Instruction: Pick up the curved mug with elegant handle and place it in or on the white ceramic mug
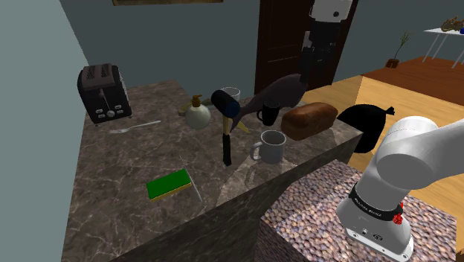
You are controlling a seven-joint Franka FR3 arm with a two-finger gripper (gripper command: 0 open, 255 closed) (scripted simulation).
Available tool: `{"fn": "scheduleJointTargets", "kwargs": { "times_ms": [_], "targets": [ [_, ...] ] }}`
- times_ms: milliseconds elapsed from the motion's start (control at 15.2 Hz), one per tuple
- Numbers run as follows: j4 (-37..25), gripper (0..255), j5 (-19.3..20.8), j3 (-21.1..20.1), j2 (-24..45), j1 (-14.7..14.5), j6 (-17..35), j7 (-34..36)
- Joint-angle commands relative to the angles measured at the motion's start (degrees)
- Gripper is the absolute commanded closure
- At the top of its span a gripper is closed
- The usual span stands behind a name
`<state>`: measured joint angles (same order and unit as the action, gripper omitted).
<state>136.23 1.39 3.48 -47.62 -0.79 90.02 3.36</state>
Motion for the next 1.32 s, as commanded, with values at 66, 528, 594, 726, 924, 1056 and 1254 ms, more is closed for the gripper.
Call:
{"fn": "scheduleJointTargets", "kwargs": {
  "times_ms": [66,528,594,726,924,1056,1254],
  "targets": [
    [0.9,0,0.1,0.2,1.0,0.1,2.2,0.0],
    [4.8,0,0.7,2.0,10.6,0.8,17.9,-0.2],
    [5.1,0,0.7,2.3,12.3,0.8,20.0,-0.2],
    [5.2,0,0.7,2.9,15.8,0.9,24.4,-0.3],
    [4.8,0,0.5,3.7,21.6,1.0,30.6,-0.6],
    [4.0,0,0.2,4.3,25.7,1.0,34.5,-0.9],
    [2.3,0,-0.7,5.2,32.1,0.9,40.0,-1.5]
  ]
}}
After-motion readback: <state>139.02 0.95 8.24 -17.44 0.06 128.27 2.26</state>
